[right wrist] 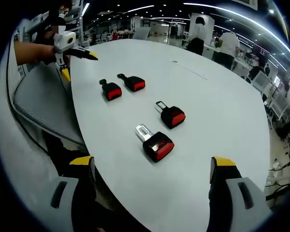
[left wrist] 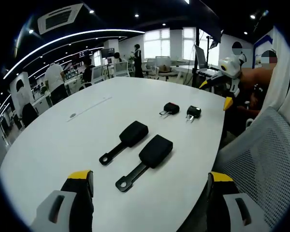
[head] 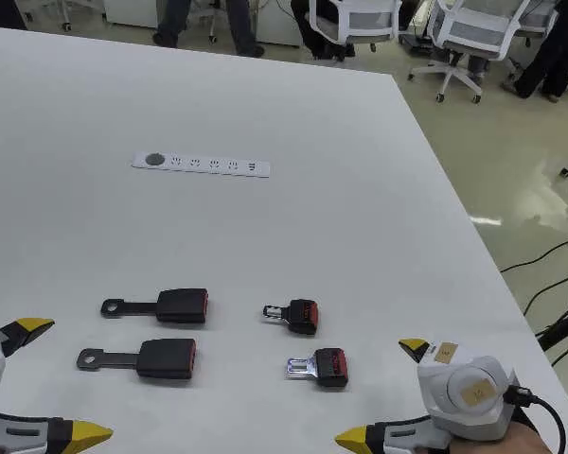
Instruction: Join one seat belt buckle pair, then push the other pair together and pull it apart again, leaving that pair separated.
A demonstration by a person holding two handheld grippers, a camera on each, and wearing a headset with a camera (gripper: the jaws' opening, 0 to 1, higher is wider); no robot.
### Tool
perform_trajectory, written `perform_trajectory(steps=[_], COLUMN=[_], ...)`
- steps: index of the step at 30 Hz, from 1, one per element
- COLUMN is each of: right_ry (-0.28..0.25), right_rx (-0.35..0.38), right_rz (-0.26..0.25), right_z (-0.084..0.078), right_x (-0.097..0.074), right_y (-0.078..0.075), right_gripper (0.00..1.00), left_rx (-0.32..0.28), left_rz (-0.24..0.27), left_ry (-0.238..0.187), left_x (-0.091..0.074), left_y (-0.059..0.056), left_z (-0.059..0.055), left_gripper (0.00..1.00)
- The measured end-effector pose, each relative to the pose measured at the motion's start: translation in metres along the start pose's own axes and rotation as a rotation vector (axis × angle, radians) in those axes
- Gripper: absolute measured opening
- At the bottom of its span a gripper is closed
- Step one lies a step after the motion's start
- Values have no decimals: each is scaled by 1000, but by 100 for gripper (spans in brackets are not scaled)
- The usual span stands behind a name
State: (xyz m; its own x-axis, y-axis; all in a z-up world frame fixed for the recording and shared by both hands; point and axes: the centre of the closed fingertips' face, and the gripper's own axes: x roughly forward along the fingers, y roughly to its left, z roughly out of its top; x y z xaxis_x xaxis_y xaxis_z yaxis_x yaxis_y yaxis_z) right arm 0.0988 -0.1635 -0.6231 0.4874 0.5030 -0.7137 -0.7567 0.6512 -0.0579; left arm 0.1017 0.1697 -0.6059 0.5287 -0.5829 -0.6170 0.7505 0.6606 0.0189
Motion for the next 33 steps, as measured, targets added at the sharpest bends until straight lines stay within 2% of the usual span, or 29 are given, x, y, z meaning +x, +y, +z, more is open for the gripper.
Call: perform_trajectory(steps=[8,14,20,24,28,31,33], right_ry=[1,-3,-12,-11,0,3,2], right_rx=[2,3,0,-3,-10,-13,-18], right_rz=[-5,-9,-13,-11,-9,-8,-9], right_z=[0,0,4,1,-4,-4,-4], right_x=[-1,0,-6,-8,-11,-14,-14], right_y=[-1,-2,4,8,8,9,8], right_gripper=[99,99,98,98,98,98,98], left_rx=[5,-3,1,-4,-11,-14,-13], left_rz=[14,23,28,38,43,43,44], left_ry=[6,3,-3,-14,-15,-11,-8], left_x=[-3,-9,-12,-15,-17,-20,-22], left_y=[7,6,-1,0,-4,-2,-4], left_z=[-5,-8,-1,-1,-5,-13,-13], left_gripper=[100,100,100,100,100,100,100])
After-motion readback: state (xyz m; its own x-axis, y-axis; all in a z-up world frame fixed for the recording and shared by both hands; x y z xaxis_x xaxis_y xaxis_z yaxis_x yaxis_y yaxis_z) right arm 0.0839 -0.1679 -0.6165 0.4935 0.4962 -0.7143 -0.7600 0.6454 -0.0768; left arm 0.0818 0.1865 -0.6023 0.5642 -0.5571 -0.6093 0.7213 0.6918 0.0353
